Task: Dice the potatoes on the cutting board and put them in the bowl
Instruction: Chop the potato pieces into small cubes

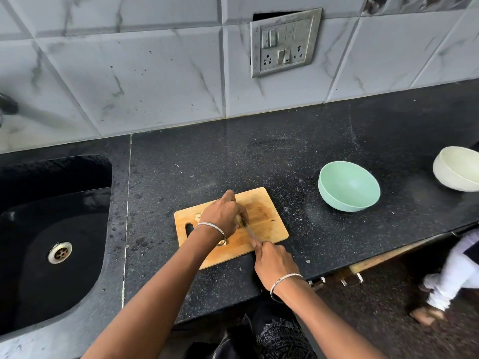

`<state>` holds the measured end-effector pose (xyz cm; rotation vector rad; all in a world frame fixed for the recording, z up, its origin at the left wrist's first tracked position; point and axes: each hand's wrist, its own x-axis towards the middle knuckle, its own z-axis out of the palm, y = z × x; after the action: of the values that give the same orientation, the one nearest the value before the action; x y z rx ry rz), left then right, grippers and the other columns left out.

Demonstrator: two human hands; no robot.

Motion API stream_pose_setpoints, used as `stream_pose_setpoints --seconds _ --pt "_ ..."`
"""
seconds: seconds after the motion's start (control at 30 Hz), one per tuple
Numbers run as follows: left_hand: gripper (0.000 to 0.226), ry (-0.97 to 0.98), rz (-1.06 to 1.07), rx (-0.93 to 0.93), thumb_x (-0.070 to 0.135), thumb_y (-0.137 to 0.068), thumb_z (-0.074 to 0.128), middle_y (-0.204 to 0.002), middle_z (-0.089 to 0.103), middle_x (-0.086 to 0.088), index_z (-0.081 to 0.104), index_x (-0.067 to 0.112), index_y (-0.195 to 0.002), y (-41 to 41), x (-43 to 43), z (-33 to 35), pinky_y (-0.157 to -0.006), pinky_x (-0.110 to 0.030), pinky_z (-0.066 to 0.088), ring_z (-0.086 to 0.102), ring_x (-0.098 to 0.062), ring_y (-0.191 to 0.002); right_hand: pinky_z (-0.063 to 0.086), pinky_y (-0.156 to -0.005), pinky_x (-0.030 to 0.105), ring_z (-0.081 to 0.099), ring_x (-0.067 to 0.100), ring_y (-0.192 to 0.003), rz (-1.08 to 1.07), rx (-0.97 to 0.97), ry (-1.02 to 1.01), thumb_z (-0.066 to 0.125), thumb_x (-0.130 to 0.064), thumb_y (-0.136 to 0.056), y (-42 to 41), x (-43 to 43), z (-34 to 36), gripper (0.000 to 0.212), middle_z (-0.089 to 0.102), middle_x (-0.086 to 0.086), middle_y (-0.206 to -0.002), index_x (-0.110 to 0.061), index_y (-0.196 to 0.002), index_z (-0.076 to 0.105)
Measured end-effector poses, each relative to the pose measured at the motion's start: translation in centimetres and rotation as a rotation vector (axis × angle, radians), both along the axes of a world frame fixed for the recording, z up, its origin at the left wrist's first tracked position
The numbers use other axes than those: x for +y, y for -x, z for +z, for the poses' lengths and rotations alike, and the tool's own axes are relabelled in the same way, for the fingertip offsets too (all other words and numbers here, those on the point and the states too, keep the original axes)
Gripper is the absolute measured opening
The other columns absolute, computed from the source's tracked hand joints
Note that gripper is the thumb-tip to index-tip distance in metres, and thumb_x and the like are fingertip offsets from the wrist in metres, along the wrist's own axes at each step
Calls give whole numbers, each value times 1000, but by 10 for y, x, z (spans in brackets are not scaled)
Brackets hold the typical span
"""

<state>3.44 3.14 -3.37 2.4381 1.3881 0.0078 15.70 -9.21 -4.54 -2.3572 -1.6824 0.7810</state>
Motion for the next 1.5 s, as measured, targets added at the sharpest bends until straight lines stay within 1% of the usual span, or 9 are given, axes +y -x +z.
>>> stream_pose_setpoints --seconds 0.13,0.27,0.43,0.63,0.73,0.9,1.07,1.23,1.5 --pt "31 16 26 -36 18 -76 74 -106 40 5 70 41 -96 2 2 -3 -75 -37 56 58 -19 -89 50 -77 42 62 37 -96 16 5 29 22 -51 -102 -13 -22 2 53 65 14 -101 -14 -100 59" --pt "33 55 10 -78 18 -75 75 -112 44 7 71 41 -98 5 3 -3 -80 -33 53 56 -15 -93 43 -71 38 61 34 -90 51 -4 117 20 -54 -100 -39 -29 15 52 63 13 -95 -17 -91 55" --pt "37 90 41 -211 16 -72 79 -109 62 10 73 38 -101 12 2 -6 -78 -26 50 59 -12 -91 41 -70 37 56 31 -83 47 1 156 24 -51 -101 -65 -20 36 50 63 13 -91 -14 -84 53" --pt "64 111 244 -336 20 -65 85 -112 67 9 60 34 -123 17 -8 -8 -75 -25 50 64 -8 -86 48 -85 44 60 36 -95 -34 42 60 21 -56 -99 -46 -12 30 55 63 13 -101 -16 -92 58" --pt "57 100 379 -440 23 -62 88 -105 68 9 62 24 -113 16 -16 -14 -79 -32 55 65 -9 -82 46 -84 45 58 39 -101 -12 47 18 18 -53 -101 -31 -6 26 59 62 17 -106 -11 -99 59" --pt "36 73 461 -498 26 -61 89 -83 69 10 66 24 -89 13 -24 -19 -75 -30 55 65 -6 -77 41 -72 40 60 39 -96 25 70 5 18 -51 -102 -14 -1 14 54 63 16 -102 -13 -88 54" --pt "26 51 465 -506 22 -68 85 -85 72 9 71 22 -89 12 -25 -21 -77 -30 56 68 -7 -81 45 -73 41 61 37 -91 46 66 -19 17 -51 -102 -13 2 14 51 64 12 -95 -16 -84 51" --pt "28 43 468 -472 26 -64 87 -81 73 5 73 21 -89 12 -22 -23 -76 -34 56 68 -13 -80 48 -72 42 60 34 -85 67 64 -18 19 -51 -102 -11 3 14 50 61 8 -87 -17 -83 51" --pt "27 59 510 -511 15 -66 86 -82 75 2 76 18 -91 11 -23 -27 -80 -34 57 70 -13 -78 40 -70 37 62 36 -99 14 -8 -18 25 -47 -103 9 19 8 49 65 11 -107 -14 -106 61"
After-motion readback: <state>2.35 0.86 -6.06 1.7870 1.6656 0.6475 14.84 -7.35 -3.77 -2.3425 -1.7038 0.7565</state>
